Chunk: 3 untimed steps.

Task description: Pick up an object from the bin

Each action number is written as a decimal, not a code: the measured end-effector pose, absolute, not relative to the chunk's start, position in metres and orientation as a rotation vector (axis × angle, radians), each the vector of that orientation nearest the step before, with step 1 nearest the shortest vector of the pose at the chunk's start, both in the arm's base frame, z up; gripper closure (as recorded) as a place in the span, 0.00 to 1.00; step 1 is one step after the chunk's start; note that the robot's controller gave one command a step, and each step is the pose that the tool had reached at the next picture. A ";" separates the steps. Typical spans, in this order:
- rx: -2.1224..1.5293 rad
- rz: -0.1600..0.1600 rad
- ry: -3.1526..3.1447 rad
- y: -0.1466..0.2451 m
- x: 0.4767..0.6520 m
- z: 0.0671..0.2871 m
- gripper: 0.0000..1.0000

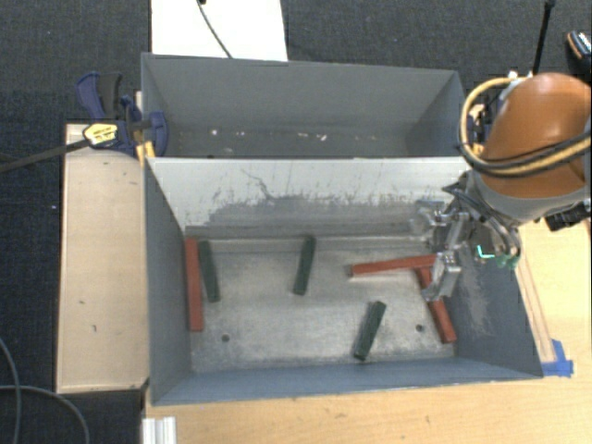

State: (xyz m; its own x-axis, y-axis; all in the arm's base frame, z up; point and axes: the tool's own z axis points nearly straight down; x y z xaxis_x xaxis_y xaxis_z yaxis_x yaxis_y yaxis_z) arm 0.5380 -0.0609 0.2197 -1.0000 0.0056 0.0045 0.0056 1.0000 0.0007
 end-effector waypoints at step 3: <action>0.427 0.000 -3.114 -0.064 0.581 0.075 1.00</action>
Offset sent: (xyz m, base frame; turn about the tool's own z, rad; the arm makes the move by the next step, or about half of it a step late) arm 0.0467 0.0060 -0.0707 -0.0718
